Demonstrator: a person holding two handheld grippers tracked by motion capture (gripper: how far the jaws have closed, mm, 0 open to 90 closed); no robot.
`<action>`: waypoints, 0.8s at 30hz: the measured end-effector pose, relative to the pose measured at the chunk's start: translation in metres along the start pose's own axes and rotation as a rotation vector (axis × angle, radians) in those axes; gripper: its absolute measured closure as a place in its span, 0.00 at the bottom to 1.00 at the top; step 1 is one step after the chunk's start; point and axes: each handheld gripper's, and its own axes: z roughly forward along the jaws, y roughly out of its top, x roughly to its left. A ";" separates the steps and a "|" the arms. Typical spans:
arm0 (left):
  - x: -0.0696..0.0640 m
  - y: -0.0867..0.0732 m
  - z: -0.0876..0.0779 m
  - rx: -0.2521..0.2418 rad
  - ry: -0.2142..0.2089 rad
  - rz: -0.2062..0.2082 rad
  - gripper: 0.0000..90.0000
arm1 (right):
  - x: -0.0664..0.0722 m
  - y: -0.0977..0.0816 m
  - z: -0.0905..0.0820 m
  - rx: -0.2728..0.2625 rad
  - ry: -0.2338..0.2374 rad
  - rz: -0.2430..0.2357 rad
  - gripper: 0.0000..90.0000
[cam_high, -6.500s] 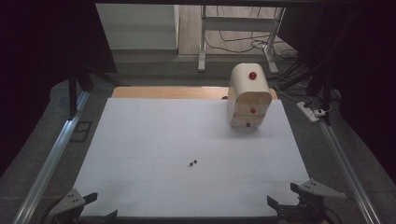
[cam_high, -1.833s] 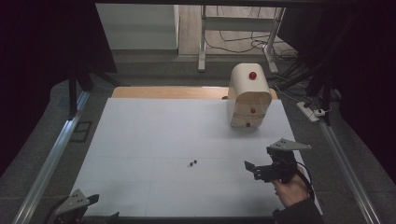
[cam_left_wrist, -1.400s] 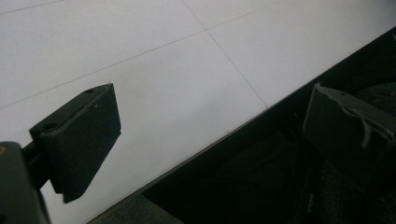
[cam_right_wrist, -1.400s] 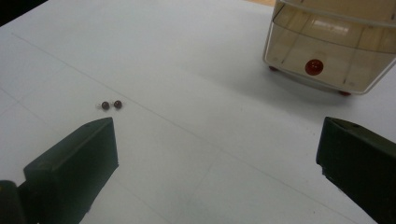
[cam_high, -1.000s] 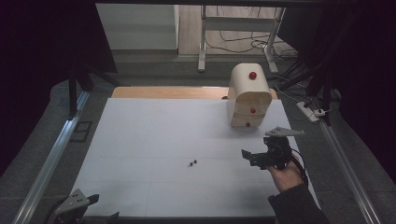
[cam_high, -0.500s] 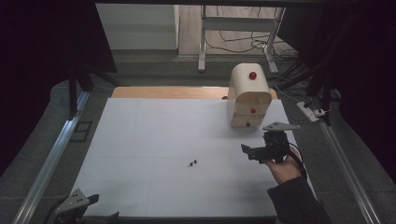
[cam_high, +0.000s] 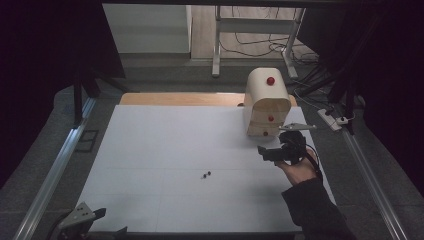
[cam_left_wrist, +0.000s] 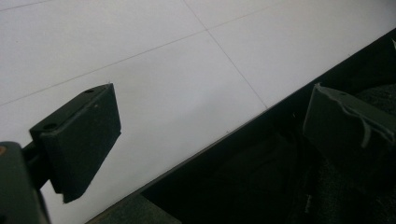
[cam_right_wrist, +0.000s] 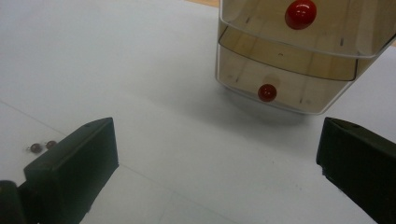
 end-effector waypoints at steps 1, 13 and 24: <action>0.000 0.000 0.000 0.000 0.000 0.000 0.05 | 0.000 0.001 0.001 0.002 -0.005 0.001 0.00; 0.001 0.000 0.000 -0.001 -0.004 -0.006 0.05 | -0.009 0.014 0.016 0.004 -0.061 0.008 0.00; 0.001 0.000 0.000 -0.002 -0.007 -0.008 0.05 | -0.017 0.022 0.031 0.013 -0.124 0.007 0.00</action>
